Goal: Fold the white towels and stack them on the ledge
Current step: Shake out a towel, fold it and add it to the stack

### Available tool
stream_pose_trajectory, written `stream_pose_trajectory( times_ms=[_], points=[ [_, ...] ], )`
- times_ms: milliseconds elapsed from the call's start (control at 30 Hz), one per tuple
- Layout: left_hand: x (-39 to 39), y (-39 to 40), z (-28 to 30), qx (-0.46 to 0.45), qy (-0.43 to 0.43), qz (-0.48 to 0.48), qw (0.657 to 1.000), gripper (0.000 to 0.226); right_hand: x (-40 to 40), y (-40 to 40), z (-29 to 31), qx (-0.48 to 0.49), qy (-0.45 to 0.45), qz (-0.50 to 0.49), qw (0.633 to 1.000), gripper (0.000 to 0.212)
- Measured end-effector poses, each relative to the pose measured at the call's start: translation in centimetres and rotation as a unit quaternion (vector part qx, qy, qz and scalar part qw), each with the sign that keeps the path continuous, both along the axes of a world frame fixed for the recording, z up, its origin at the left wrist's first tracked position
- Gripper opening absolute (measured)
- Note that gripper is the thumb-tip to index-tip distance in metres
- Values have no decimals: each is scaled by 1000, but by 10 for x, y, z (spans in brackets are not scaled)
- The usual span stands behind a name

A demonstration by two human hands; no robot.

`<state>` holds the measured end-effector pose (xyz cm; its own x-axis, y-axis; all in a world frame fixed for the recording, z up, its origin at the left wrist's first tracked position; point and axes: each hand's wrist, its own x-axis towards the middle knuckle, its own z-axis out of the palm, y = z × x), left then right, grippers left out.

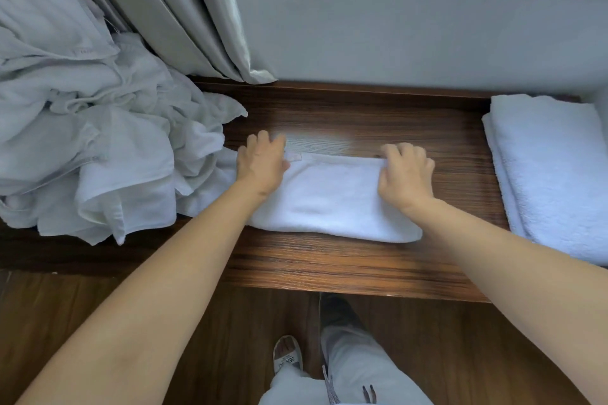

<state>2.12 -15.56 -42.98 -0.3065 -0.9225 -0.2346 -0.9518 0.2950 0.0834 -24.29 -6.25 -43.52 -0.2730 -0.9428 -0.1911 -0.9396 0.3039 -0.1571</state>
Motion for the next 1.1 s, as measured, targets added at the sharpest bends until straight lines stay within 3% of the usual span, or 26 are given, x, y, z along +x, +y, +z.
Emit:
stream_pose_trajectory(
  times_ms=[200,400,533,633,1000,1100],
  points=[
    [12,-22,4,46,27,-40,998,23,-51,-26,16,125,-48,20,991,36],
    [11,-34,16,159,-31,-65,985,57,-72,-44,21,203,-131,72,968,23],
    [12,-40,19,187,-25,-85,978,38,-75,-46,29,220,-157,86,959,15],
    [19,-40,29,223,45,-78,971,33,-78,-41,46,229,-158,100,955,12],
    [22,-59,133,165,172,-208,949,31,-94,25,160,68,-167,52,982,10],
    [5,-67,160,150,252,-213,932,26,-100,51,192,15,-148,14,989,17]
  ],
)
